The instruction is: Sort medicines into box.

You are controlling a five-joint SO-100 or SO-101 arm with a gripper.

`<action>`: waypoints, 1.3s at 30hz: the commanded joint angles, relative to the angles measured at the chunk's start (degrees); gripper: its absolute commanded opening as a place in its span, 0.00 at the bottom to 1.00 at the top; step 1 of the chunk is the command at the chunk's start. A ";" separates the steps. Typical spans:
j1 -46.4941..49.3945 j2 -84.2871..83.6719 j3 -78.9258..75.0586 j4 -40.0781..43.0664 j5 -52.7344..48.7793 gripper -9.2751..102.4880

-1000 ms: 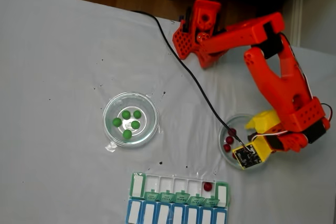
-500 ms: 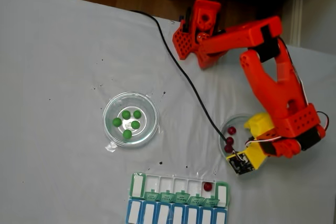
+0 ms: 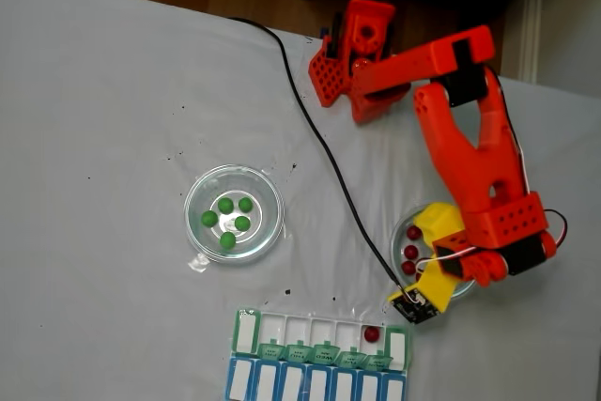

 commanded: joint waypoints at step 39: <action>0.09 7.21 7.29 -6.86 -2.37 0.28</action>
